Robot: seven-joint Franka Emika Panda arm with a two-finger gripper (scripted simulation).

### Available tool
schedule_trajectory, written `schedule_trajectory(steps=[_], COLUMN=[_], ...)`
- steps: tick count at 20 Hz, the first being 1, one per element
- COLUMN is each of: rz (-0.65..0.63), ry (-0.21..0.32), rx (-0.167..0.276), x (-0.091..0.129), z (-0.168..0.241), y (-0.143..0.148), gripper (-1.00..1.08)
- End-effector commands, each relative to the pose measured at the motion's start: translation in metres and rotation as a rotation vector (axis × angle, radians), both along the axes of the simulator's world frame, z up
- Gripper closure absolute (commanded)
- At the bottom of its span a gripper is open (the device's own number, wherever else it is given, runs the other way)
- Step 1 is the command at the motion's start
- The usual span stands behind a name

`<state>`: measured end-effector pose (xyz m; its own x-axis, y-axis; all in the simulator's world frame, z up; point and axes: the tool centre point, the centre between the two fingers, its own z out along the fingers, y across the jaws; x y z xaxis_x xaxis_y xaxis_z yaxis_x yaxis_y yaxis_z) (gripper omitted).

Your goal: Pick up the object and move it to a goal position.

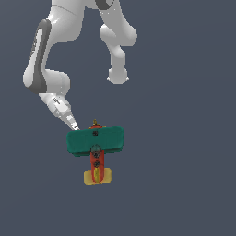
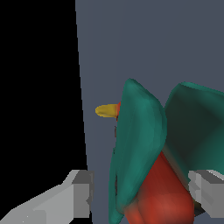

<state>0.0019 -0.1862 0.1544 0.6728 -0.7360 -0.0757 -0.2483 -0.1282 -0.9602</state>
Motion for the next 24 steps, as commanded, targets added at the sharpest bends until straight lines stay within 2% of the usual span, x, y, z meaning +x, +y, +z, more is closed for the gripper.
schedule_trajectory(steps=[1,15,24], rz=[-0.006,-0.022,-0.028], ry=[-0.004,-0.017,0.004], rx=[-0.002,-0.006,0.012], x=[0.0008,0.0026,0.0036], z=[-0.0012,-0.0021,-0.0050], y=[-0.0008,-0.0034,0.0021], gripper=[-0.60,-0.60,-0.60])
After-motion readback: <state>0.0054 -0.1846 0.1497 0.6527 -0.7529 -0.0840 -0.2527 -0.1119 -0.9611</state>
